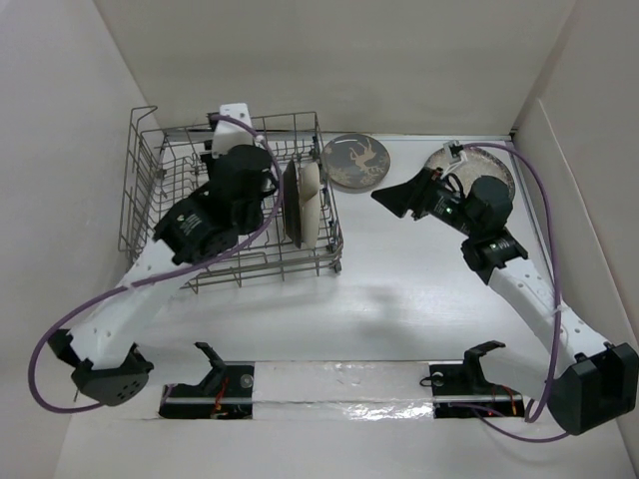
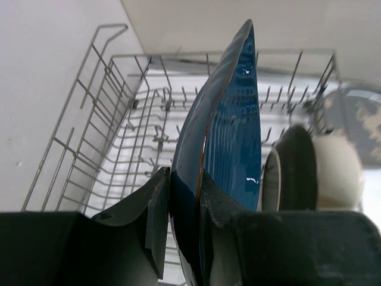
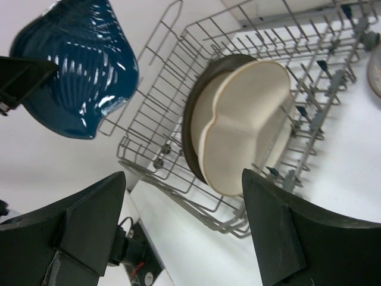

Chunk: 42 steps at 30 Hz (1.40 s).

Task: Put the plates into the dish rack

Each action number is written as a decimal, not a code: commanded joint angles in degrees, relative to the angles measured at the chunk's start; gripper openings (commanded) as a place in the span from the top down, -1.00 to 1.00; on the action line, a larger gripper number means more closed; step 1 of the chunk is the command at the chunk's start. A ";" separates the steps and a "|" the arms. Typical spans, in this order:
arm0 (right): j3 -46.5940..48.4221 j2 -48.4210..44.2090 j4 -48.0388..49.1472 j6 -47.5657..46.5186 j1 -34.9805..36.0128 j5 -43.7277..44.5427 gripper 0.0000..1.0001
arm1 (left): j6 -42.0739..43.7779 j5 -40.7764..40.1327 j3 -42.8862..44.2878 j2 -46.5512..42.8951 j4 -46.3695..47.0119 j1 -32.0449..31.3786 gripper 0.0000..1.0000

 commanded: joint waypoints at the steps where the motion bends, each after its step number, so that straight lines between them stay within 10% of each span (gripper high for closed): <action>1: -1.45 -2.64 -1.97 -4.07 -0.28 3.00 -0.69 | 0.18 -5.48 -2.39 -0.92 5.59 -0.14 1.00; 42: -6.64 -3.79 -0.48 -4.60 -0.81 2.48 -0.65 | 4.49 8.40 -30.43 5.58 24.32 9.17 1.00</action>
